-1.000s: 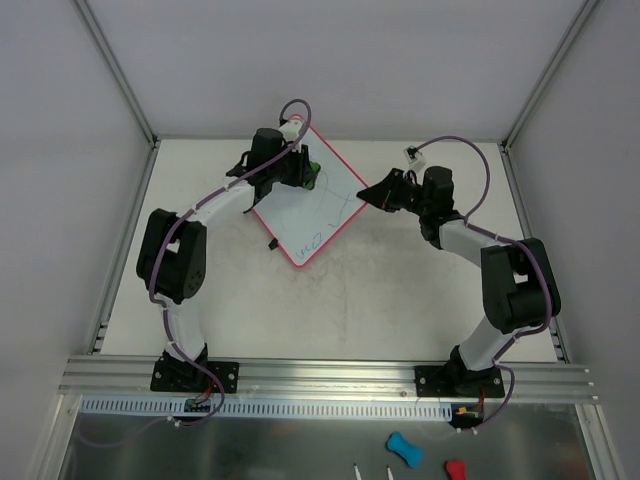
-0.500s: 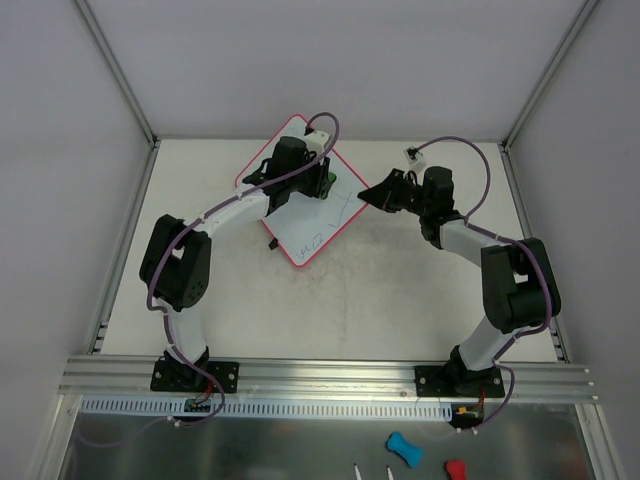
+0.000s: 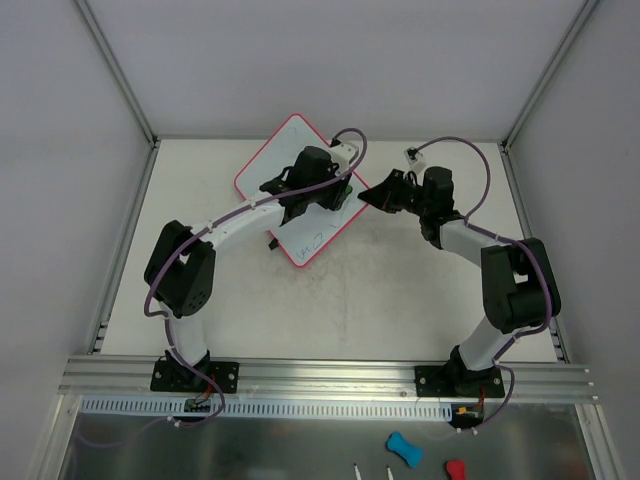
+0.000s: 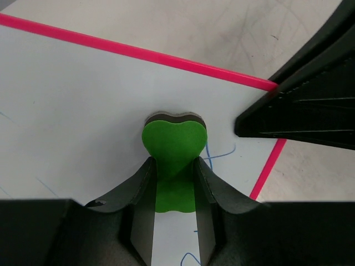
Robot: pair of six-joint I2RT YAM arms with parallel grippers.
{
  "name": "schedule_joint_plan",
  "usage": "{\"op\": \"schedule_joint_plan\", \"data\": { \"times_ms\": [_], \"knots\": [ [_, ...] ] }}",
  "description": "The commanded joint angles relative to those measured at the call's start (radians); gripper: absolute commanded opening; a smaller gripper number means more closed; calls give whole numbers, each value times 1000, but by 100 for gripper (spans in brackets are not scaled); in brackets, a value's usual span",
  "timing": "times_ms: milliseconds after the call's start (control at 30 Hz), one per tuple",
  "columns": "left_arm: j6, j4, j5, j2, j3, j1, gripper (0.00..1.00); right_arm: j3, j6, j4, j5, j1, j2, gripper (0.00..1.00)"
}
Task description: Erase the whiteboard
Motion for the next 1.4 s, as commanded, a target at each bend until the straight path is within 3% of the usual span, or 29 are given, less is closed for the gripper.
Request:
{"op": "schedule_joint_plan", "data": {
  "times_ms": [0,300,833,1367],
  "knots": [
    [47,-180,58,55,-23,-80,0,23,-87,35,-54,45,-17,0],
    [99,-249,-32,81,-10,-146,0,23,-86,33,-52,46,-19,0],
    [148,-319,-89,33,-113,-157,0,27,-87,9,-26,51,-23,0],
    [56,-361,-191,45,-176,-103,0,27,-84,9,-26,54,-20,0]
  ]
}}
